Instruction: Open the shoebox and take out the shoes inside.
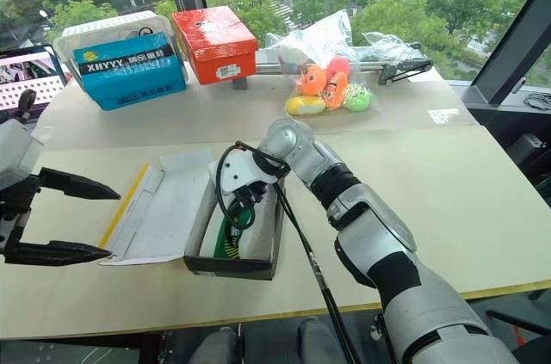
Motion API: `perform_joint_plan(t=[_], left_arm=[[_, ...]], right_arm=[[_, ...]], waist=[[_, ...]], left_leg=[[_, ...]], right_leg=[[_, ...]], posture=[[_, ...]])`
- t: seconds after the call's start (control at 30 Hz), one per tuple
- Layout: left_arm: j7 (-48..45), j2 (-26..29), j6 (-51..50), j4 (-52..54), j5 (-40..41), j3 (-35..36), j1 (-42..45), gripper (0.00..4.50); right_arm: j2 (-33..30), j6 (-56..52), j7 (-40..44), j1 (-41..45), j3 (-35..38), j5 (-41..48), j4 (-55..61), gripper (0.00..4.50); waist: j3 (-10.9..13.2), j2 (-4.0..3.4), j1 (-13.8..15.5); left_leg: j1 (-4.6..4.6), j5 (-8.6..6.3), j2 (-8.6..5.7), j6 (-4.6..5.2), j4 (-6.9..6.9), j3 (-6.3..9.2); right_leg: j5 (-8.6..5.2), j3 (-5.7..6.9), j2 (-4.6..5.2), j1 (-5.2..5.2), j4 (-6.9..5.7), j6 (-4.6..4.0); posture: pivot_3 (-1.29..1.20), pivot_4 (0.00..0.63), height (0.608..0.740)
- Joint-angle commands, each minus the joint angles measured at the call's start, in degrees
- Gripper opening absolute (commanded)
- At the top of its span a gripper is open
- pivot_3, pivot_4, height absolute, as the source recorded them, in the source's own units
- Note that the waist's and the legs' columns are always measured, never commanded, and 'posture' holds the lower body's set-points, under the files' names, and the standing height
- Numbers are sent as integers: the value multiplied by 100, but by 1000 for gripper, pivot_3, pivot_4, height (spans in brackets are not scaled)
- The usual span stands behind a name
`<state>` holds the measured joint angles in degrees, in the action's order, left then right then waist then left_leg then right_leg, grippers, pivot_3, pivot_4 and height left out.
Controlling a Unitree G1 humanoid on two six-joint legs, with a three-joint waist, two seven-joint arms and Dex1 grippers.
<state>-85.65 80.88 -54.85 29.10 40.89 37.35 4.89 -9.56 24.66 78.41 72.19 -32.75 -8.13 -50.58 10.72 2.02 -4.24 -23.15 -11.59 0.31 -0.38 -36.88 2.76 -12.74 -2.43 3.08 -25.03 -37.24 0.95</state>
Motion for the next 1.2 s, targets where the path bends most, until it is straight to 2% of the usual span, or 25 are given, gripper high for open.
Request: perform_joint_plan(t=[0.03, 0.07, 0.13, 0.33, 0.43, 0.5, 0.6, 0.67, 0.83, 0.97, 1.2], left_arm=[[57, 19, 71, -31, 87, 79, 99, 4500], [77, 33, 114, -68, 99, 5, 144, 4500], [107, 56, 200, -131, 120, -129, 227, 4500], [149, 141, 505, -353, 170, -558, 500, 4500], [172, 159, 645, -464, 191, -832, 710, 4500], [185, 162, 717, -536, 206, -1014, 856, 4500], [192, 176, 836, -638, 187, -1245, 1030, 4500], [196, 181, 880, -678, 190, -1355, 1126, 4500], [196, 176, 947, -747, 184, -1551, 1273, 4500], [216, 163, 1033, -813, 115, -1692, 1368, 4500], [211, 160, 1105, -863, 78, -1771, 1425, 4500]], right_arm=[[43, 479, -331, -35, 118, -154, 292, 1091], [-10, 651, -474, -84, 148, -195, 538, 759], [-136, 939, -679, -215, 187, -277, 1075, 609], [-448, 1716, -1557, -540, 197, -883, 2073, 585], [-572, 2135, -2168, -554, 116, -1488, 2207, 585], [-649, 2160, -2271, -598, 16, -1709, 2238, 585], [-696, 1785, -2117, -857, -93, -1724, 2395, 585], [-811, 1907, -2313, -853, -203, -2122, 2346, 585], [-880, 1495, -2766, -548, 53, -2361, 2247, 585], [-836, 798, -2833, -317, 476, -1953, 2293, 585], [-812, 233, -3041, -436, 758, -1881, 2719, 585]], waist=[[0, 0, -2], [0, -1, 7], [1, -1, 20], [0, 0, 27], [0, 0, 21], [0, 0, 17], [-1, 2, 23], [-1, 2, 23], [-1, 2, 24], [-1, 2, 24], [0, 2, 17]], left_leg=[[1, 0, 1, 0, 0, 0], [1, 0, 3, -1, 0, 0], [-1, -1, 6, -1, 0, 2], [-7, -1, 5, -5, 0, 2], [-3, -1, 5, -6, -1, 1], [-3, -1, 5, -6, -1, 0], [-3, 0, 5, -6, -1, 1], [-4, 0, 4, -6, -1, 0], [-2, 0, 2, -6, -4, 1], [-2, 0, 2, -6, -11, 1], [-8, 0, 3, -6, -9, 1]], right_leg=[[0, 0, -1, 0, 0, -1], [1, 0, -3, 0, -1, -2], [1, 1, -6, -1, -2, -3], [2, 1, -4, -5, -2, -4], [2, -1, -5, -5, -7, -4], [2, -1, -5, -5, -8, -4], [2, -1, -7, -4, -9, -5], [2, -2, -6, -4, -10, -5], [1, -2, -5, -4, -18, -5], [0, -3, -6, -7, -30, -7], [-1, -2, -6, -13, -30, -8]], posture=[[0, 150, 740], [0, 150, 740], [0, 150, 740], [0, 150, 740], [0, 150, 740], [0, 150, 740], [0, 150, 740], [0, 150, 740], [0, 150, 740], [0, 150, 740], [0, 150, 740]])
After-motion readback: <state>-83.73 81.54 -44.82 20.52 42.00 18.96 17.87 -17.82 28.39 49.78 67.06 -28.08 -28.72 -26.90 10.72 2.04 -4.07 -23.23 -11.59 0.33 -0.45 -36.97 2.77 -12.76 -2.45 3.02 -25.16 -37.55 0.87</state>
